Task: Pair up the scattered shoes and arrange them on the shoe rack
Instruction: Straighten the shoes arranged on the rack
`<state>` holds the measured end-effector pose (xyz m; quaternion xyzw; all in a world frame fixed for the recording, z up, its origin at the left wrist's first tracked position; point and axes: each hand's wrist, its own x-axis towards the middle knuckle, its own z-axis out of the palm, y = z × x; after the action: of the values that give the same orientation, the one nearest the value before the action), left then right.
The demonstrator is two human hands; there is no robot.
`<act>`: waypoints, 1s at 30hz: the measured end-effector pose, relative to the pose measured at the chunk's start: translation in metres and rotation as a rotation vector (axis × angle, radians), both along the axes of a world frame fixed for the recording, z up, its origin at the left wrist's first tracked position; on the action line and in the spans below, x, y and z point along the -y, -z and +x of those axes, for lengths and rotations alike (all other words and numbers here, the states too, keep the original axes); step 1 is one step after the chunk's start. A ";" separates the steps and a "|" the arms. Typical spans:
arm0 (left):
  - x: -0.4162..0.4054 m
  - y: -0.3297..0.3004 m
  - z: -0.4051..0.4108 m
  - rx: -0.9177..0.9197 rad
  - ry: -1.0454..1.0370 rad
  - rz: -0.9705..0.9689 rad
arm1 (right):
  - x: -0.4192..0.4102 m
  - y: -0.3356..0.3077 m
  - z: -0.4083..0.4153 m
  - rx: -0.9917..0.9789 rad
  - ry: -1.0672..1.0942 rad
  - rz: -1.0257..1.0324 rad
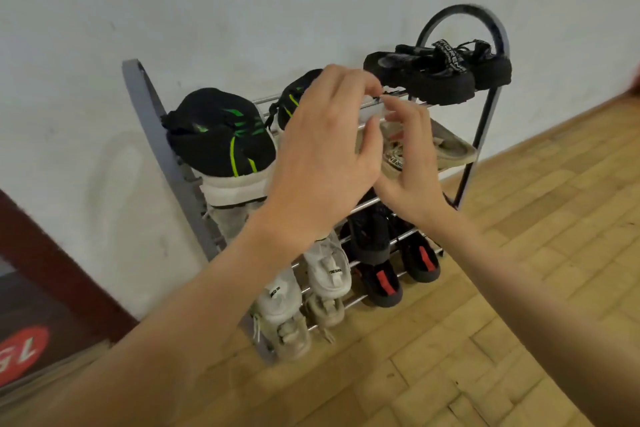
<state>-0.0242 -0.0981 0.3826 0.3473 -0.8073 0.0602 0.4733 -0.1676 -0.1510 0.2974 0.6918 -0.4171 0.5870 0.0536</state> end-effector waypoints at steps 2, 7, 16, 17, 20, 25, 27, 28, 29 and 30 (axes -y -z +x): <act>-0.006 0.001 0.021 0.040 -0.083 -0.058 | -0.002 -0.007 0.013 -0.130 -0.083 0.021; -0.009 0.005 0.067 0.141 -0.285 -0.069 | -0.002 -0.017 0.037 -0.230 -0.195 0.198; -0.004 0.009 0.123 0.383 -0.212 0.323 | 0.001 -0.043 0.039 -0.125 -0.107 0.212; -0.004 0.009 0.122 0.385 -0.159 0.349 | 0.001 -0.045 0.036 -0.063 -0.132 0.201; -0.003 0.010 0.114 0.337 -0.075 0.313 | 0.000 -0.048 0.028 0.042 -0.158 0.164; 0.017 0.014 0.104 0.328 -0.020 0.256 | -0.007 -0.053 0.018 0.112 -0.155 0.090; 0.028 0.015 0.102 0.307 0.008 0.256 | -0.009 -0.057 0.013 0.134 -0.157 0.091; 0.033 0.015 0.100 0.307 0.019 0.254 | -0.010 -0.059 0.010 0.151 -0.162 0.103; 0.037 0.016 0.097 0.311 0.028 0.250 | -0.011 -0.062 0.008 0.173 -0.167 0.119; 0.041 0.016 0.093 0.313 0.033 0.247 | -0.012 -0.065 0.005 0.189 -0.167 0.131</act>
<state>0.0686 -0.1389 0.3669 0.3758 -0.8779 0.0062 0.2966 -0.1628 -0.1393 0.3621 0.6676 -0.3988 0.6236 -0.0801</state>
